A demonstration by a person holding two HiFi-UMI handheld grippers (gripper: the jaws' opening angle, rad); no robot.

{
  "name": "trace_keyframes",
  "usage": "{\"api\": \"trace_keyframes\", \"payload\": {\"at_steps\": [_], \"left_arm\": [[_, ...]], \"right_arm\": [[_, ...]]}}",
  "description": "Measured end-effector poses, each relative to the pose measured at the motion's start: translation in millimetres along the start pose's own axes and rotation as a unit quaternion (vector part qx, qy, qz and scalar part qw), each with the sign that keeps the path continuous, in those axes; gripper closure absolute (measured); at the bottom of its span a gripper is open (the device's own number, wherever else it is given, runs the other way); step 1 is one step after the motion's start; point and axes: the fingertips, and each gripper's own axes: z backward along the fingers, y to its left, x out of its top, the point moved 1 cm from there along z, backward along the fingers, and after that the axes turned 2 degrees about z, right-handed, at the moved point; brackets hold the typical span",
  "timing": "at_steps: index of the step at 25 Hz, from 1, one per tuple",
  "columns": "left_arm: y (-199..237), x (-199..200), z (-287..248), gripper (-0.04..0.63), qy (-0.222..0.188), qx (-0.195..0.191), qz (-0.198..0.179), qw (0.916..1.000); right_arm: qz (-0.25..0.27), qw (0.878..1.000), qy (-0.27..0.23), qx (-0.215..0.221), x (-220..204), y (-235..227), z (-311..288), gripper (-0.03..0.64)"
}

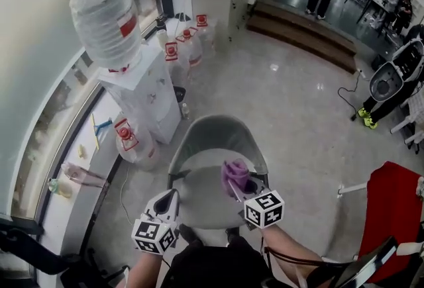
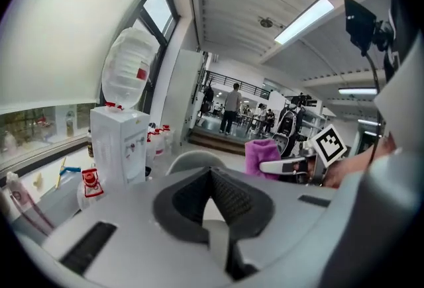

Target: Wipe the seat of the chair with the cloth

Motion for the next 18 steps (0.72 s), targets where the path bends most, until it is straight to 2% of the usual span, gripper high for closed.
{"api": "trace_keyframes", "payload": {"at_steps": [8,14,18], "left_arm": [[10.9,34.1,19.0,0.589,-0.044,0.024,-0.001,0.9987],[21.1,59.4,39.1,0.589,-0.084,0.049,-0.005,0.9952],[23.8,75.2,50.3,0.589,-0.109,0.051,-0.005,0.9927]], "right_arm": [[0.005,0.997,-0.073,-0.009,63.2,8.0,13.9,0.543],[0.029,0.993,-0.112,0.007,101.8,27.5,27.4,0.543],[0.035,0.990,-0.138,0.015,119.4,40.0,37.5,0.543]]}}
